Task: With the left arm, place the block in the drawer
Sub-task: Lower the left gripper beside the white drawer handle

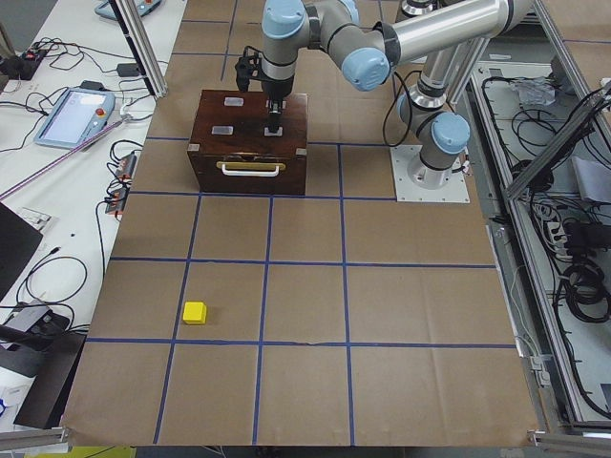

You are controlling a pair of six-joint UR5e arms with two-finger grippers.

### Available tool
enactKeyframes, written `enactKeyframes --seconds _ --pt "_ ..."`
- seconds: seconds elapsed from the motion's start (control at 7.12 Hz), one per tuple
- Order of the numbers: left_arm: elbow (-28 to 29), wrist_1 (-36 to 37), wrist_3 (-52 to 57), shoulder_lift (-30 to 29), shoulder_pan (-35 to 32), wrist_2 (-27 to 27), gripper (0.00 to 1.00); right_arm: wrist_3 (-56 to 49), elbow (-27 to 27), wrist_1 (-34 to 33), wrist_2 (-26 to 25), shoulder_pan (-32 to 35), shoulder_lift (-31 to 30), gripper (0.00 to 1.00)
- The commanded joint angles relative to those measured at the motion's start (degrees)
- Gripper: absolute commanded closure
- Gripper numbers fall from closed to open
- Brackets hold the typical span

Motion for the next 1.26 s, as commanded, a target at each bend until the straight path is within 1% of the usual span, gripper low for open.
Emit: enactKeyframes --seconds 0.0,0.28,0.7,0.84,1.12 --pt "0.08 0.00 6.58 -2.70 6.11 -3.62 0.01 0.00 -0.01 0.00 0.00 0.00 0.00 0.00" --pt "0.78 0.00 8.72 -6.04 9.03 -6.00 0.01 0.00 -0.01 0.00 0.00 0.00 0.00 0.00" --pt "4.64 -0.17 7.76 -11.50 9.13 -6.36 0.01 0.00 0.08 0.00 0.00 0.00 0.00 0.00" --pt "4.83 -0.09 7.67 -12.73 9.04 -6.45 0.01 0.00 -0.01 0.00 0.00 0.00 0.00 0.00" --pt "4.91 0.00 7.32 -15.28 8.95 -9.15 0.01 0.00 0.08 0.00 0.00 0.00 0.00 0.00"
